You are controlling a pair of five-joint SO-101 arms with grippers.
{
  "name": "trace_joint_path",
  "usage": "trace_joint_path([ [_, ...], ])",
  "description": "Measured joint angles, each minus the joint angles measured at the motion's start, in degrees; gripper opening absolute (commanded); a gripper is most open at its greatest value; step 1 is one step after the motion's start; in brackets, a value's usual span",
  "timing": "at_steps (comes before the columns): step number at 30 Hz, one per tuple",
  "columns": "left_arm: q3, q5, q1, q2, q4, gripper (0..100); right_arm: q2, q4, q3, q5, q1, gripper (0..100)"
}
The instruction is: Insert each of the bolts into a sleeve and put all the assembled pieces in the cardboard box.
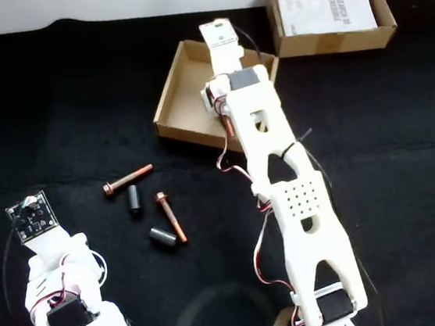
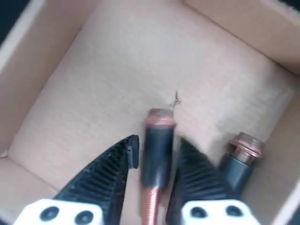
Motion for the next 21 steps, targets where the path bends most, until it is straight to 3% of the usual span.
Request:
trace_joint_path([
  [8,0.0,0.0,0.0,0.0,0.0,1,0.2,11.5,-14.2,-0.1,-1.8,32.5],
  [12,0.0,0.0,0.0,0.0,0.0,1,0.0,18.6,-25.6,-4.1,-3.9,21.7],
  [18,0.0,0.0,0.0,0.0,0.0,1,-0.5,27.3,-28.3,-5.9,-8.0,2.9],
  [21,0.0,0.0,0.0,0.0,0.0,1,-3.9,28.1,-28.4,-7.9,-8.9,0.9],
])
